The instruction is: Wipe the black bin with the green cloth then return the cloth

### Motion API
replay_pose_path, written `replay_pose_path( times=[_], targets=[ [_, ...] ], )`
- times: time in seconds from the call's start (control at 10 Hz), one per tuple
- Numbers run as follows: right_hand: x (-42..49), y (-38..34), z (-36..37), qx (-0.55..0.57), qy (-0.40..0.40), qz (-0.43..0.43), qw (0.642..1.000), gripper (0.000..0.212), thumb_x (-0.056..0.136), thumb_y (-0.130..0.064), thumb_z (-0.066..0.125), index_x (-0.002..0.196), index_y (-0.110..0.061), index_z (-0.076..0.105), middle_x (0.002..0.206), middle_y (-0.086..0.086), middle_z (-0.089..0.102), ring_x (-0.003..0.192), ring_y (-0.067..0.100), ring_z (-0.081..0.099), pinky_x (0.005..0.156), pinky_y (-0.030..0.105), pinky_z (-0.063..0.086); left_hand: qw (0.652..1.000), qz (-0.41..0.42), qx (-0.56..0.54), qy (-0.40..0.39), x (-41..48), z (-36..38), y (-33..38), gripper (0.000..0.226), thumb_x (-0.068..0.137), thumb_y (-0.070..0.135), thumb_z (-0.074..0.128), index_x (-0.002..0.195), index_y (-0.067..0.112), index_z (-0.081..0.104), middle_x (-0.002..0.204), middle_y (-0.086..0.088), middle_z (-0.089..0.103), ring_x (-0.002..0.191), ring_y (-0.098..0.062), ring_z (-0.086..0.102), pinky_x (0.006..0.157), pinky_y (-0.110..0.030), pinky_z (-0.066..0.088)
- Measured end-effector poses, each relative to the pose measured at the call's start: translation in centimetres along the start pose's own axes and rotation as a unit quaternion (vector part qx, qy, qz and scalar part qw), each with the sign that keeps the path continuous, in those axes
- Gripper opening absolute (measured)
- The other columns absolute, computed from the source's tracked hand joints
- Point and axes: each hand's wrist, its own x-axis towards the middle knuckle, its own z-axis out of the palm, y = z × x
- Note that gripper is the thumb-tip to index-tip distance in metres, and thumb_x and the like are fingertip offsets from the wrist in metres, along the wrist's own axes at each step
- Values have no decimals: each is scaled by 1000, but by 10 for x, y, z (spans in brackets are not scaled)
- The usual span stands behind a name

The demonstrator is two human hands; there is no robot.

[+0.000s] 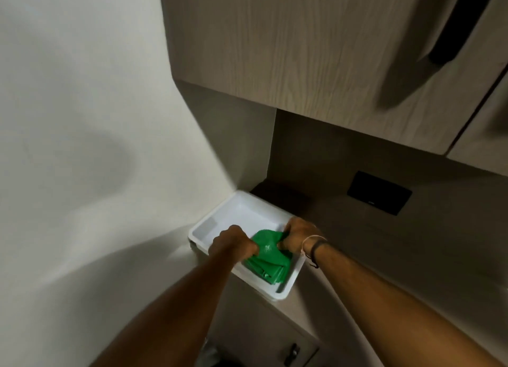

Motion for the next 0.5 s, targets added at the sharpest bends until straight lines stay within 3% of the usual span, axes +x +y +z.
replay_pose_path(
  times=[0.1,0.2,0.3,0.4,0.5],
  targets=[
    [17,5,8,-109,-12,8,994,53,73,-45,84,117,-24,64,122,0,69,120,27,65,110,44,41,997,-7,74,10,16,13,6,79,75,50,93,139,17,60,139,-9,68,129,-34,65,98,-40,54],
    [23,8,15,-171,-31,8,985,47,73,-52,85,102,-25,60,107,-2,71,111,26,67,110,50,34,994,-17,112,1,21,20,7,75,75,51,95,135,18,65,136,-8,70,126,-32,67,92,-37,53],
    [18,10,25,-256,-10,0,967,54,73,-61,80,110,-25,65,93,-3,61,111,26,67,109,54,31,988,-13,150,22,19,22,6,71,77,50,95,133,19,66,133,-6,71,125,-29,68,87,-35,49],
    [10,10,28,-306,51,0,951,63,74,-65,75,122,-26,64,112,1,67,120,28,61,103,50,36,985,-5,166,45,13,24,4,80,78,55,94,139,18,60,139,-7,67,131,-29,64,101,-39,53],
    [-9,12,25,-271,116,-28,955,76,73,-69,75,134,-27,58,134,4,61,128,30,54,103,47,39,977,42,179,107,-15,24,-2,79,79,63,90,138,21,58,138,-4,66,129,-26,63,107,-40,54]
  ],
)
